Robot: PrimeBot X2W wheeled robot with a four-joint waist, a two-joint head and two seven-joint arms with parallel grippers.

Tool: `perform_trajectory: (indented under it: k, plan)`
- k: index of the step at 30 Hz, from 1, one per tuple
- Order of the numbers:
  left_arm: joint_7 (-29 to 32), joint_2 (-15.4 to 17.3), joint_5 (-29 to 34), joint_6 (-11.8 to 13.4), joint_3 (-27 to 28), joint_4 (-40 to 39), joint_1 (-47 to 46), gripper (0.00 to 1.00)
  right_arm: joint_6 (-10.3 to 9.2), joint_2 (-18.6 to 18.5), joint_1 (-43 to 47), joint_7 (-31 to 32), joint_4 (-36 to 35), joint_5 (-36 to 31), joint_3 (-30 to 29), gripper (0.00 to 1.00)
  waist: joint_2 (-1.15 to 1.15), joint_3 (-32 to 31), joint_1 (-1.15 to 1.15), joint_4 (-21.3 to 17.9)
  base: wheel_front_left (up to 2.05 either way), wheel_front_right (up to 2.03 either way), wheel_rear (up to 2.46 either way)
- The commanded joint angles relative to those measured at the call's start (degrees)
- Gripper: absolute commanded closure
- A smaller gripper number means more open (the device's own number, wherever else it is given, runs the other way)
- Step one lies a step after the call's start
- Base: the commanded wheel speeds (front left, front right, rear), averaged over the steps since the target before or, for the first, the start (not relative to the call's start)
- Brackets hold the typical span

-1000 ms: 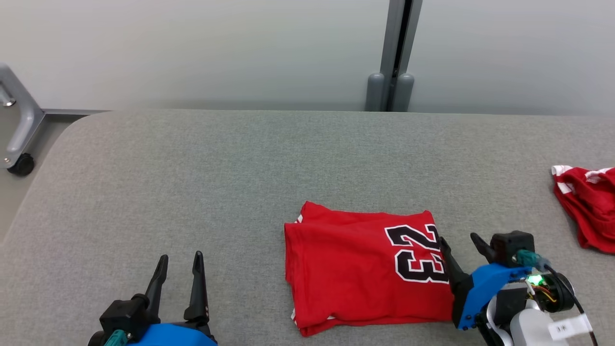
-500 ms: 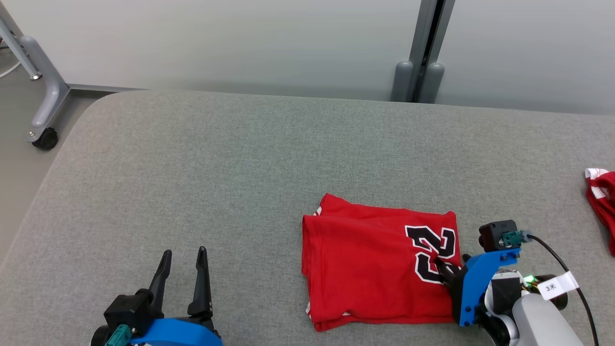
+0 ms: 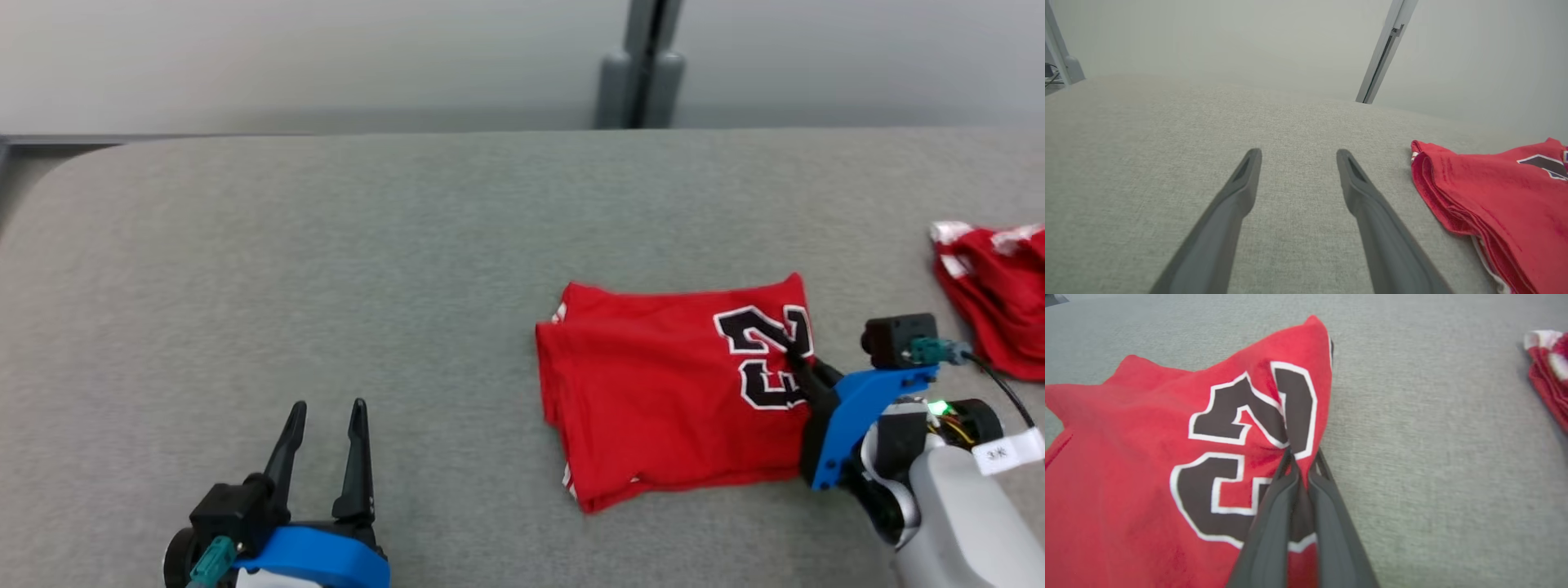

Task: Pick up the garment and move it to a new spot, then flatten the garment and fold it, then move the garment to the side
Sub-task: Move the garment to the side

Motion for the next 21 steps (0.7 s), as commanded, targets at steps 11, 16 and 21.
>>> perform_trajectory:
  k: [11,16,21]
  plan:
    - [0.1,1.5,2.5,-0.7,-0.8,-1.4,-4.0,0.0,-0.01,-2.9,-0.6,-2.2,-8.2,-0.4,-5.2,1.0,0.0,5.7,-0.01,-17.5,0.0,0.0,0.0]
    - [1.4,3.1,3.5,-0.9,-1.5,-2.7,-6.0,0.0,-0.01,-1.5,-1.5,-2.9,-10.3,0.1,-5.0,1.0,0.0,8.4,-0.01,-23.2,0.0,0.0,0.0]
    - [3.0,4.1,4.2,-1.2,-2.5,-3.7,-6.9,0.0,-0.01,-0.6,-2.6,-4.2,-10.4,0.5,-4.0,1.0,0.0,9.7,-0.01,-25.6,0.0,0.0,0.0]
